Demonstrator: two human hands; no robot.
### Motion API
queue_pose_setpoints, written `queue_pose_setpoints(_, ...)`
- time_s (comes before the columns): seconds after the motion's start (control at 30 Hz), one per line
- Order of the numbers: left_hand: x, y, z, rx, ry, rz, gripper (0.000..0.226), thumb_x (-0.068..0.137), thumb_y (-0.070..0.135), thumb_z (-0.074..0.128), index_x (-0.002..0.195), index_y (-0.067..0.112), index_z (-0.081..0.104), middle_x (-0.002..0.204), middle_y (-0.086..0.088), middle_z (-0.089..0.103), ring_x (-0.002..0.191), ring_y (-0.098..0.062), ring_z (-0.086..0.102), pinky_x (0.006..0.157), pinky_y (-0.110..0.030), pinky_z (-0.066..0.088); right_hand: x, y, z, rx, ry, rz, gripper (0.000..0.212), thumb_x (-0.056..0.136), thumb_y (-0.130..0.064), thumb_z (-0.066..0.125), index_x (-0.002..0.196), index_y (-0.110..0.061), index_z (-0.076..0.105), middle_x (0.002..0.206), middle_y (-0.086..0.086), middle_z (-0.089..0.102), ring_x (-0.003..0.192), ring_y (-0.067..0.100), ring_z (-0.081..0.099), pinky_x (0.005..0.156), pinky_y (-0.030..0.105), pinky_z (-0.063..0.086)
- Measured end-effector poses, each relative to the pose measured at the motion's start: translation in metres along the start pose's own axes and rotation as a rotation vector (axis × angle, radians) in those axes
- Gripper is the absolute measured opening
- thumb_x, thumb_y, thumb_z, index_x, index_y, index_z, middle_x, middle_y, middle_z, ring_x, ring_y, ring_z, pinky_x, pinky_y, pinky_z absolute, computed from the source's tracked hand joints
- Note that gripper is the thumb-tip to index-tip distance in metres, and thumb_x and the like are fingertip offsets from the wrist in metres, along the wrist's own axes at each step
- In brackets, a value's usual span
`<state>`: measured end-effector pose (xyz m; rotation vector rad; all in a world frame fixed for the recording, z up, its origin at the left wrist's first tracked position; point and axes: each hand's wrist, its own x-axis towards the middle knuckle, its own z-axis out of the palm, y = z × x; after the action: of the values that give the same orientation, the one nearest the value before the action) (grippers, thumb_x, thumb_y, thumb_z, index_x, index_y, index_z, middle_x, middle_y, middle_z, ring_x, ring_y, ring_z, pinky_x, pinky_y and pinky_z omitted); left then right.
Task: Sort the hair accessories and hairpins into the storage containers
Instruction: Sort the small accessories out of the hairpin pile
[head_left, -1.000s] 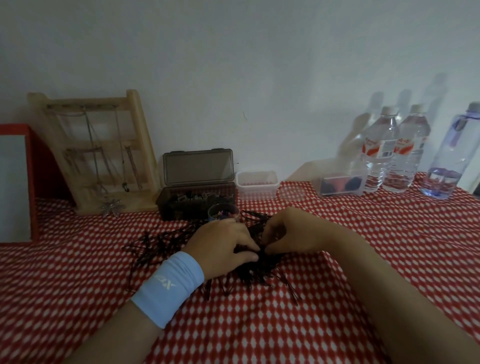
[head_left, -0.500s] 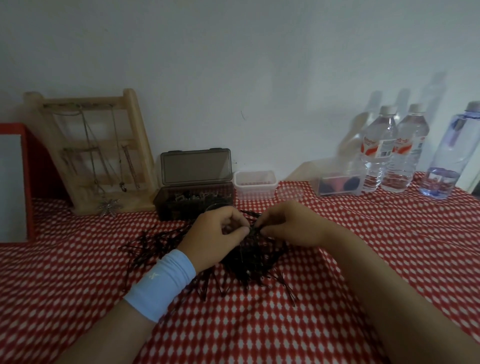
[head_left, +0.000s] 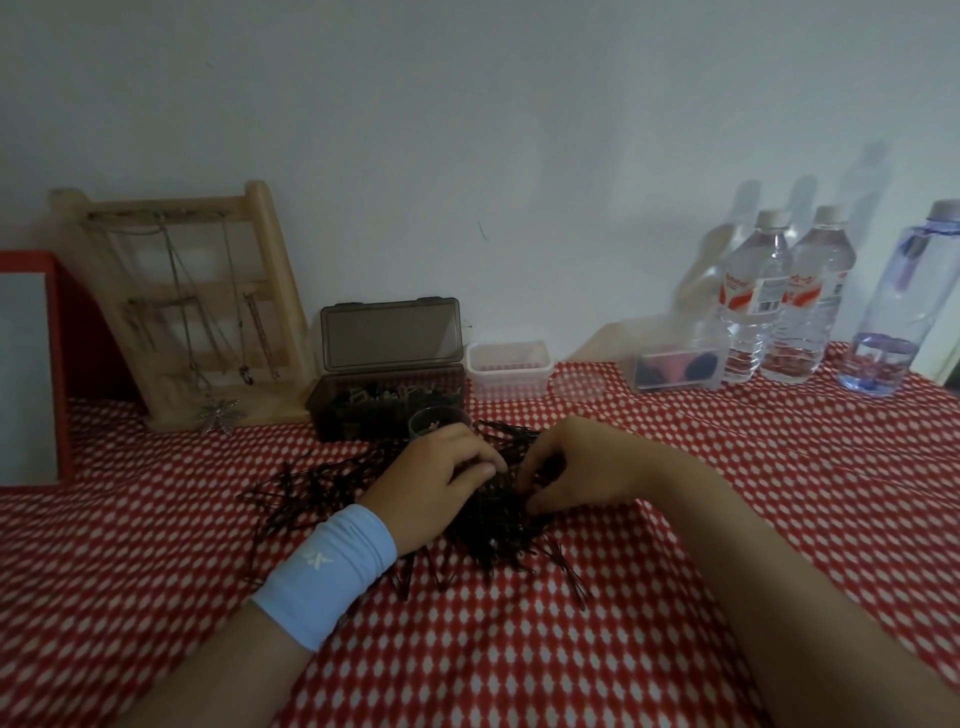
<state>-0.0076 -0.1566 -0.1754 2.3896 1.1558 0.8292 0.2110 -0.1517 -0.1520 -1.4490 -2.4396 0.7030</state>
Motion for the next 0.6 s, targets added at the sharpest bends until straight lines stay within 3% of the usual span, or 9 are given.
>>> queue_pose_setpoints(0.13, 0.003, 0.001, -0.01, -0.021, 0.083, 0.015, 0.014, 0.093, 0.019, 0.062, 0.098, 0.026, 0.074, 0.093, 0.017, 0.061, 0.092, 0.005, 0.057, 0.08, -0.007, 0.042, 0.004, 0.004, 0.003, -0.004, 0.043, 0.009, 0.015, 0.086, -0.028, 0.076, 0.1, -0.032, 0.078, 0.091, -0.026, 0.069, 0.084, -0.01, 0.062, 0.078, 0.01, 0.046)
queue_pose_setpoints(0.33, 0.018, -0.007, -0.042, -0.088, 0.242, -0.099, 0.012, 0.092, 0.02, 0.064, 0.094, 0.026, 0.074, 0.095, 0.019, 0.068, 0.09, 0.008, 0.06, 0.081, -0.009, 0.045, 0.017, -0.011, -0.006, 0.055, 0.28, -0.005, 0.013, 0.093, -0.031, 0.068, 0.103, -0.028, 0.075, 0.093, -0.021, 0.069, 0.086, -0.006, 0.062, 0.08, 0.012, 0.045)
queue_pose_setpoints(0.47, 0.034, -0.022, -0.057, 0.078, 0.129, -0.198, 0.011, 0.091, 0.024, 0.065, 0.097, 0.028, 0.074, 0.093, 0.018, 0.067, 0.083, 0.005, 0.058, 0.078, -0.015, 0.044, 0.046, -0.035, -0.018, 0.085, 0.392, -0.061, 0.011, 0.091, -0.027, 0.071, 0.098, -0.024, 0.078, 0.094, -0.013, 0.072, 0.086, -0.001, 0.063, 0.083, 0.018, 0.05)
queue_pose_setpoints(0.6, 0.041, -0.035, -0.065, 0.15, 0.065, -0.265, 0.009, 0.091, 0.031, 0.062, 0.094, 0.033, 0.071, 0.094, 0.016, 0.067, 0.088, -0.002, 0.06, 0.08, -0.021, 0.046, 0.073, -0.045, -0.018, 0.007, 0.306, -0.055, 0.015, 0.091, -0.026, 0.071, 0.103, -0.021, 0.079, 0.099, -0.007, 0.074, 0.089, 0.006, 0.065, 0.086, 0.025, 0.053)
